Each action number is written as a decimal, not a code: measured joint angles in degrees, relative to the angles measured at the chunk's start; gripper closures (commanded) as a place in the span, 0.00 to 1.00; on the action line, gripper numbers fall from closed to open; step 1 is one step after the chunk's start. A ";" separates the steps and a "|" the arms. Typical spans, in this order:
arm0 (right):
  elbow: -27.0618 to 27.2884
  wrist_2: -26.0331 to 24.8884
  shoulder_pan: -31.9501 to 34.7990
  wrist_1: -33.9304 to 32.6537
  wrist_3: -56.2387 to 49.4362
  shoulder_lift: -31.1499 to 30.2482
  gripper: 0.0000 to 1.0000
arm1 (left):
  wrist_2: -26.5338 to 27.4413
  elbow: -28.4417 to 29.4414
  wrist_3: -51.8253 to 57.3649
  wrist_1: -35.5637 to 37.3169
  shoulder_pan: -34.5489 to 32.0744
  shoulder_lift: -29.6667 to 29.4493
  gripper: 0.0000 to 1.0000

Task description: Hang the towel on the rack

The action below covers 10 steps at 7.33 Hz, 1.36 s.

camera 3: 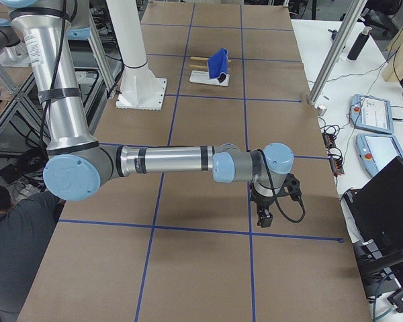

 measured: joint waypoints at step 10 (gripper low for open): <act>0.17 0.33 -0.09 -0.03 1.39 -0.05 0.00 | -0.01 -0.13 -0.06 0.00 0.00 0.46 0.02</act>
